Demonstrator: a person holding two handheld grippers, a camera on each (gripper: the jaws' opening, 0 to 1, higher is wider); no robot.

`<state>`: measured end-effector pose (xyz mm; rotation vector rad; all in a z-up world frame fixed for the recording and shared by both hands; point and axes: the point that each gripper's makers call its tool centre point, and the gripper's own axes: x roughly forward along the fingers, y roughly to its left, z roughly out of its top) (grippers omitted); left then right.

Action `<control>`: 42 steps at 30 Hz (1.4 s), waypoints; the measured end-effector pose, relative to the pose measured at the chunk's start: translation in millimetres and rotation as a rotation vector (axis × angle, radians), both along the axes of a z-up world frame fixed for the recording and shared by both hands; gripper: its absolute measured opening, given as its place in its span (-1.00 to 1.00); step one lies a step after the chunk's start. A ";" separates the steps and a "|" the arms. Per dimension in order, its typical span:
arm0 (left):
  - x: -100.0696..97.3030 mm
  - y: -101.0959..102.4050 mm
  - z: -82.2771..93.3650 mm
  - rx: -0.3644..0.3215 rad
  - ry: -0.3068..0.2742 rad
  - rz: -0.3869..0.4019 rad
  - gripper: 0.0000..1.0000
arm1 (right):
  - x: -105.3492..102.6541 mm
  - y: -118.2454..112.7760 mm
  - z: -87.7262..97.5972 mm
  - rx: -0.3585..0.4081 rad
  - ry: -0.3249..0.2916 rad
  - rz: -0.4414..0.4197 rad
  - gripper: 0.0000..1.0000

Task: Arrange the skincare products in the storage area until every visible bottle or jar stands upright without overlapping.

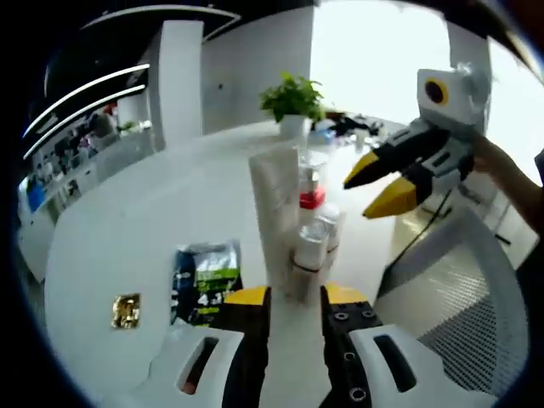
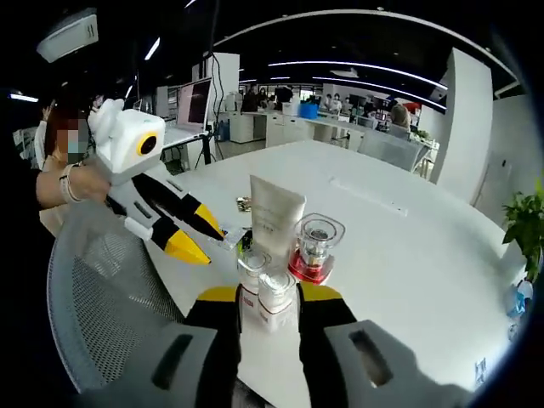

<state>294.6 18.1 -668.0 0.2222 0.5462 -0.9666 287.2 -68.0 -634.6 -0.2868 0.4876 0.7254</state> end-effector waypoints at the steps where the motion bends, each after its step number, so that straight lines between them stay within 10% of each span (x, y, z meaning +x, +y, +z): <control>1: 0.3 3.1 1.6 0.001 0.000 0.010 -0.52 | -1.1 1.4 1.5 0.000 -0.001 0.003 -0.45; 20: -8.8 65.6 25.5 0.039 -0.021 0.174 0.40 | -3.2 5.5 10.2 -0.015 0.000 -0.075 0.43; 42: -19.8 86.5 26.5 0.037 -0.002 0.207 0.89 | -13.4 9.6 11.4 -0.022 0.015 -0.045 0.99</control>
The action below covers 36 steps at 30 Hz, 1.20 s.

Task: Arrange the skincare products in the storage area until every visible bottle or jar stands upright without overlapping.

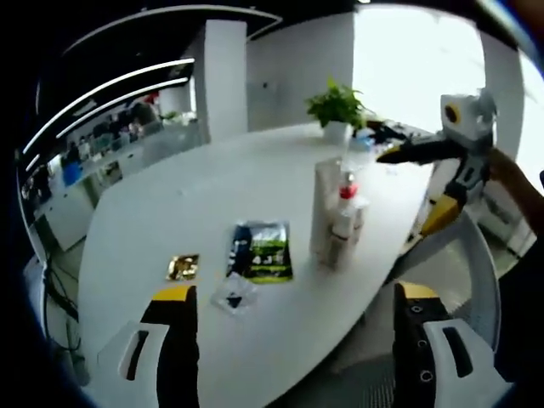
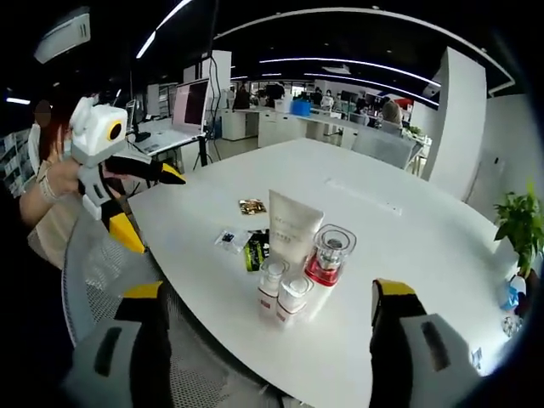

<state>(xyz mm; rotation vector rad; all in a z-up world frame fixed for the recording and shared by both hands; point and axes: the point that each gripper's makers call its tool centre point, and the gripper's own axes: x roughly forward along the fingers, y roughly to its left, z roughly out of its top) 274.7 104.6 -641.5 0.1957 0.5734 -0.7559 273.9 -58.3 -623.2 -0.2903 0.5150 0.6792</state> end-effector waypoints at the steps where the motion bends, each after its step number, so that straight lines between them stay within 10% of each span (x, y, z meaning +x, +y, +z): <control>1: 0.1 0.5 -0.7 0.001 0.003 0.000 0.93 | -0.1 0.8 -1.6 -0.004 0.006 0.002 0.99; 17: 6.5 -3.2 -17.7 -0.063 0.102 -0.180 0.94 | 9.1 13.5 -1.0 -0.029 0.026 -0.067 0.99; 26: 14.3 -15.1 -52.8 -0.044 0.205 -0.337 0.76 | 7.3 24.0 -2.5 -0.024 0.041 -0.152 0.99; 36: 41.6 -27.3 -95.3 -0.066 0.270 -0.337 0.49 | -3.4 35.8 -2.5 -0.016 0.062 -0.199 0.99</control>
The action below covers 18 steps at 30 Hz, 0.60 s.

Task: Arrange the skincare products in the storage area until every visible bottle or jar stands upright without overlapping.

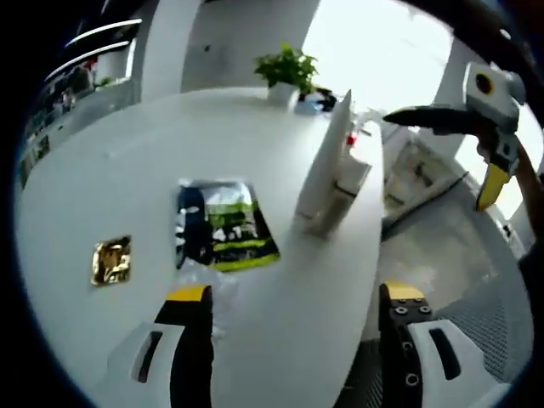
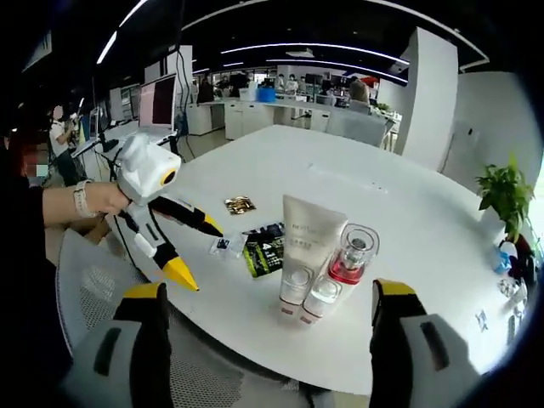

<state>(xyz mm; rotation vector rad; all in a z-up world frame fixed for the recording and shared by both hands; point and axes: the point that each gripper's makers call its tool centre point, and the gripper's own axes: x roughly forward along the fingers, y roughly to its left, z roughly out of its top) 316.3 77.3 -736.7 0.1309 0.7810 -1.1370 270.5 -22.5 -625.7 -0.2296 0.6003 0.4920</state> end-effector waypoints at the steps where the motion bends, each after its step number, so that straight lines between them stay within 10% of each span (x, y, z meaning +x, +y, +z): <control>1: 1.8 -1.1 -1.8 -0.006 0.005 0.003 0.48 | -1.6 1.7 2.9 -0.001 -0.001 -0.006 0.99; 18: 19.1 18.3 -26.5 0.006 0.082 0.033 0.40 | 5.9 58.9 -26.4 0.105 0.072 0.009 0.61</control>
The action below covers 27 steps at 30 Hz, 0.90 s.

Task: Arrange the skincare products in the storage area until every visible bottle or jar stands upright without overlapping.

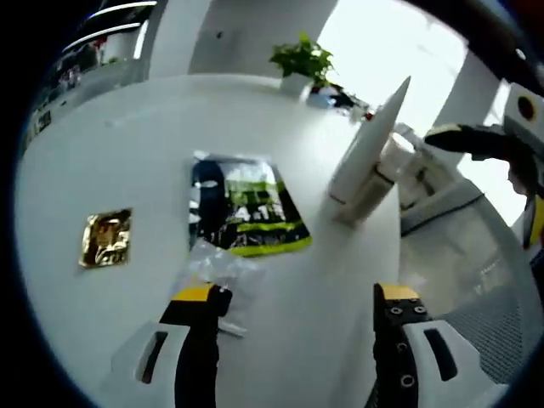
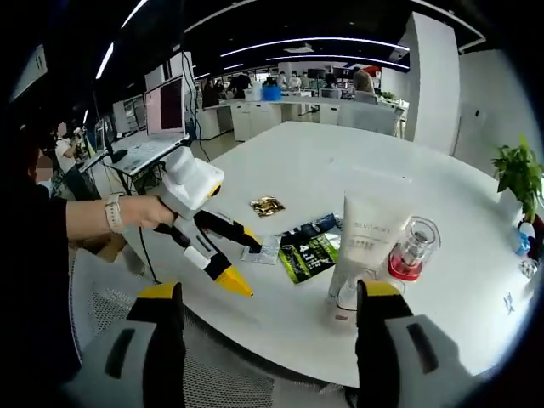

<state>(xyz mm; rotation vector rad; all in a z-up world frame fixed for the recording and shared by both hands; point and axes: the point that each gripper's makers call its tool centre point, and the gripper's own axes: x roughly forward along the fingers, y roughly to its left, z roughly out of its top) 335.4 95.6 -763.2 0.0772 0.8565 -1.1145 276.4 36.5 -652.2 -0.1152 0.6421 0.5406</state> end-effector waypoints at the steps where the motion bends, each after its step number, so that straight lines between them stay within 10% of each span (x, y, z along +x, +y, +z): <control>1: 1.2 3.2 -1.1 0.006 -0.008 -0.003 0.39 | 1.7 2.9 -2.7 0.005 0.006 -0.004 0.56; 9: 22.8 30.6 -5.5 0.078 -0.092 0.024 0.41 | 13.4 18.7 -31.1 0.025 0.069 -0.012 0.36; 27: 67.1 78.9 -9.5 0.094 -0.075 0.123 0.40 | 36.3 25.4 -60.5 0.088 0.124 -0.146 0.15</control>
